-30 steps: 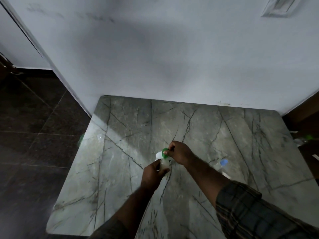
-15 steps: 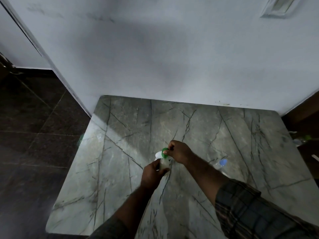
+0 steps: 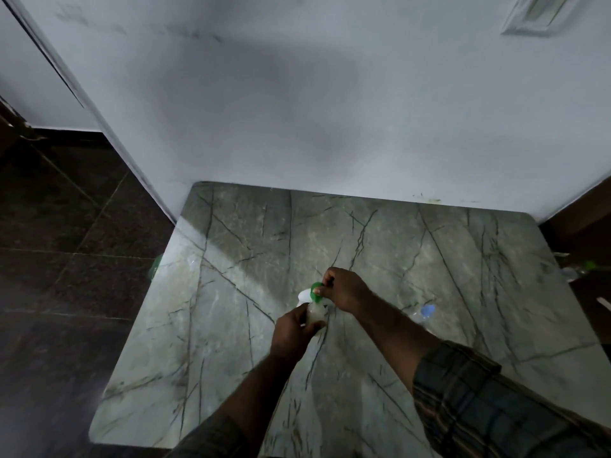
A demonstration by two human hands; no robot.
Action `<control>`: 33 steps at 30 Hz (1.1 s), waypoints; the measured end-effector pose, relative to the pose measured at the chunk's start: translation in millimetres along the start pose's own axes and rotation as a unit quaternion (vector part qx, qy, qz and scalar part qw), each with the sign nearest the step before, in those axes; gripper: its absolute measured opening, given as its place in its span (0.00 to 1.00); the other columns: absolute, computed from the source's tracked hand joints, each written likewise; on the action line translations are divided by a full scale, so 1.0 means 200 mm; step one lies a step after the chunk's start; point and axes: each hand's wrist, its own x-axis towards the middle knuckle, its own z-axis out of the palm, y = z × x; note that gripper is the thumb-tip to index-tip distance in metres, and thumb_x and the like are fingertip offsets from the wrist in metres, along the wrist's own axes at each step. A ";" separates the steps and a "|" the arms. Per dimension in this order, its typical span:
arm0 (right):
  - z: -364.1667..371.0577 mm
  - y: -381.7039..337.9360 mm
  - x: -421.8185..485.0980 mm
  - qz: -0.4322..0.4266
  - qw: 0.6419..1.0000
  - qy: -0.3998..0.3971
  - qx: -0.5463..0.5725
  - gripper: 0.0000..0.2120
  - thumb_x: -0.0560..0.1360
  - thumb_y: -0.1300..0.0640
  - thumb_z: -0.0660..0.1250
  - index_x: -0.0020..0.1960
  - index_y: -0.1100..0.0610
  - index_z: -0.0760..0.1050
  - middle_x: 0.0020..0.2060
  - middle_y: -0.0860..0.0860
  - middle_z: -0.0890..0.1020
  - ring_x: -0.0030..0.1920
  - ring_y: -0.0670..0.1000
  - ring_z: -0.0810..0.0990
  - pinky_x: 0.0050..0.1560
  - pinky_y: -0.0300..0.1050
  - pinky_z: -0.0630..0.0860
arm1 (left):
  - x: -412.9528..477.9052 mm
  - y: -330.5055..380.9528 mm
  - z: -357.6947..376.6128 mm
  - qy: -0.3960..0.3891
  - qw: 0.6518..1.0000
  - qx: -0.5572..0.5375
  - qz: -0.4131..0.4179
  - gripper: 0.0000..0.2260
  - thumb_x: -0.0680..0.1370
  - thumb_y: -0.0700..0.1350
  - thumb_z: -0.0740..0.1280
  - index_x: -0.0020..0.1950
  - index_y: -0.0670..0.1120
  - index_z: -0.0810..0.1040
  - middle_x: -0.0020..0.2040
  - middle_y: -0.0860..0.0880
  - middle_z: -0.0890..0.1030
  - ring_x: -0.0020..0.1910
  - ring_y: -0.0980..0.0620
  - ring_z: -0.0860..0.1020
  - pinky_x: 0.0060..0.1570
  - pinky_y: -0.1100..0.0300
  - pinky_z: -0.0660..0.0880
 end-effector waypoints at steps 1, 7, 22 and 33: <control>-0.01 0.00 0.00 -0.003 1.000 -0.003 0.008 0.14 0.72 0.47 0.72 0.48 0.57 0.77 0.41 0.50 0.79 0.42 0.49 0.76 0.42 0.43 0.71 | 0.00 0.00 0.00 0.001 1.000 -0.002 0.000 0.19 0.73 0.49 0.75 0.62 0.48 0.80 0.51 0.51 0.86 0.48 0.56 0.83 0.52 0.57 0.81; -0.02 0.02 0.00 -0.016 1.000 -0.004 0.008 0.13 0.71 0.47 0.73 0.46 0.56 0.76 0.39 0.48 0.78 0.40 0.48 0.75 0.38 0.41 0.67 | -0.01 0.01 0.00 0.005 1.000 -0.010 -0.004 0.19 0.72 0.47 0.75 0.62 0.47 0.81 0.52 0.51 0.86 0.50 0.54 0.83 0.53 0.57 0.80; 0.00 0.01 0.01 -0.004 1.000 0.005 -0.014 0.14 0.72 0.46 0.72 0.47 0.56 0.76 0.44 0.53 0.82 0.43 0.51 0.78 0.47 0.48 0.76 | -0.01 0.02 0.00 0.000 1.000 -0.010 -0.006 0.19 0.73 0.48 0.75 0.63 0.47 0.80 0.52 0.51 0.86 0.49 0.55 0.83 0.54 0.56 0.80; -0.01 0.01 0.00 -0.011 1.000 -0.001 -0.010 0.15 0.72 0.46 0.72 0.48 0.57 0.77 0.44 0.53 0.82 0.42 0.50 0.77 0.44 0.46 0.73 | -0.01 0.02 -0.01 0.000 1.000 -0.005 0.002 0.18 0.72 0.49 0.75 0.61 0.49 0.80 0.51 0.53 0.85 0.47 0.58 0.82 0.44 0.75 0.73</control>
